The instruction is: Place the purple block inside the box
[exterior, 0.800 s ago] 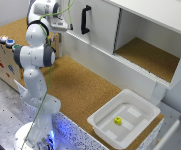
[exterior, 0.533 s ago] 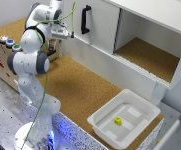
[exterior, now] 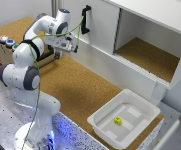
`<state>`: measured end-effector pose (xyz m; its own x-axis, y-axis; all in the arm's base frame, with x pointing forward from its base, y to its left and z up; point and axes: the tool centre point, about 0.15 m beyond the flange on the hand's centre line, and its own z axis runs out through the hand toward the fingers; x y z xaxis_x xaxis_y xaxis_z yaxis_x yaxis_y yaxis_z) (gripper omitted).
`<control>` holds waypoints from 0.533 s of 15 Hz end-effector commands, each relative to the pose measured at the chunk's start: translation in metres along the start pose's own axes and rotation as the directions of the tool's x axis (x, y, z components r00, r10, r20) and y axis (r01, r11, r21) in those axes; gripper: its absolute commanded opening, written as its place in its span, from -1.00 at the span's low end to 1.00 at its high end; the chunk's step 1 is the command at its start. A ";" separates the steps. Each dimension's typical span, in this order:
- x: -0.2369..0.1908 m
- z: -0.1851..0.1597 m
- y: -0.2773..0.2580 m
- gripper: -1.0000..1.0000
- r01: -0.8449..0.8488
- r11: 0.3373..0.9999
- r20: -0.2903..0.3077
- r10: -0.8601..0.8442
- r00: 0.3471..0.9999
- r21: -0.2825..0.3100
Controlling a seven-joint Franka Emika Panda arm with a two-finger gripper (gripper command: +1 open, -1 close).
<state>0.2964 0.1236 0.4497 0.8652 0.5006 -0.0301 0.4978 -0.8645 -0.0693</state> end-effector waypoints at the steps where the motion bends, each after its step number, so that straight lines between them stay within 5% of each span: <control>1: -0.054 0.021 0.093 -1.00 -0.176 0.984 -0.002 0.176 0.984 0.007; 8: -0.161 0.030 0.212 -1.00 -0.479 0.877 -0.051 0.477 0.877 -0.041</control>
<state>0.2943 -0.0395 0.4224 0.9765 0.1681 -0.1347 0.1721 -0.9849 0.0184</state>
